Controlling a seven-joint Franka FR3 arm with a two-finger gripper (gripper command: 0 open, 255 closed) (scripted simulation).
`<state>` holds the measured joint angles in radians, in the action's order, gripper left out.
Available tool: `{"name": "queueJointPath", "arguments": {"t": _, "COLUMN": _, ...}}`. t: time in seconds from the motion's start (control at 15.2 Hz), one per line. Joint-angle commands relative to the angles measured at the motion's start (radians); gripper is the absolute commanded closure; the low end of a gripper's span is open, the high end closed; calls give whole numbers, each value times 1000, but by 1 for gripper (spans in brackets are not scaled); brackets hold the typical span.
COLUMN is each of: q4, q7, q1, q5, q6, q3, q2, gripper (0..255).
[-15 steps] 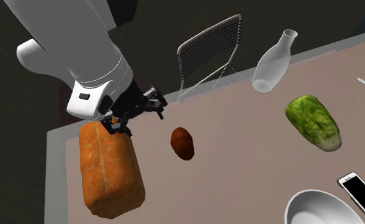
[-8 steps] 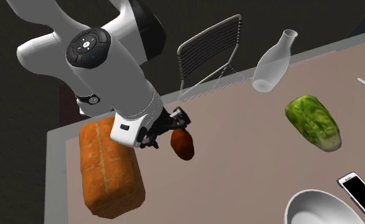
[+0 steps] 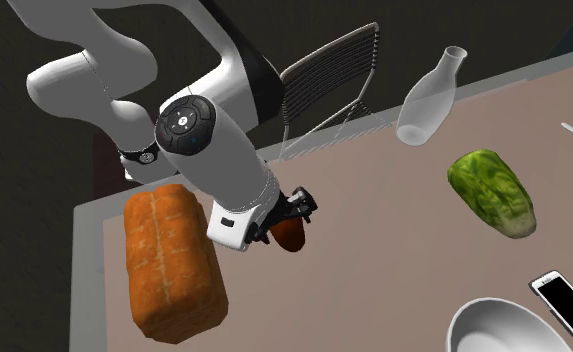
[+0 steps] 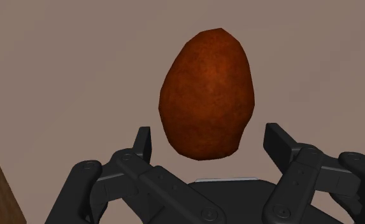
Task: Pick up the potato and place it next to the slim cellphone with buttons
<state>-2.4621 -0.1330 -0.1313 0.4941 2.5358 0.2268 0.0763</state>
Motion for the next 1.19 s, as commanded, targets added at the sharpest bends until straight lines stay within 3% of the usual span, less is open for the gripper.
{"name": "queueJointPath", "arguments": {"t": 0.0, "q4": -2, "q7": 10, "q1": -4, "q5": 10, "q6": 32, "q3": 4, "q2": -28, "gripper": 0}}
{"name": "queueJointPath", "arguments": {"t": 0.53, "q4": -2, "q7": 11, "q1": -5, "q5": 13, "q6": 39, "q3": 5, "q2": -36, "gripper": 0}}
{"name": "queueJointPath", "arguments": {"t": 0.59, "q4": -2, "q7": 11, "q1": -5, "q5": 13, "q6": 39, "q3": 5, "q2": -36, "gripper": 255}}
{"name": "queueJointPath", "arguments": {"t": 1.12, "q4": -2, "q7": 12, "q1": -5, "q5": 13, "q6": 39, "q3": 5, "q2": -35, "gripper": 255}}
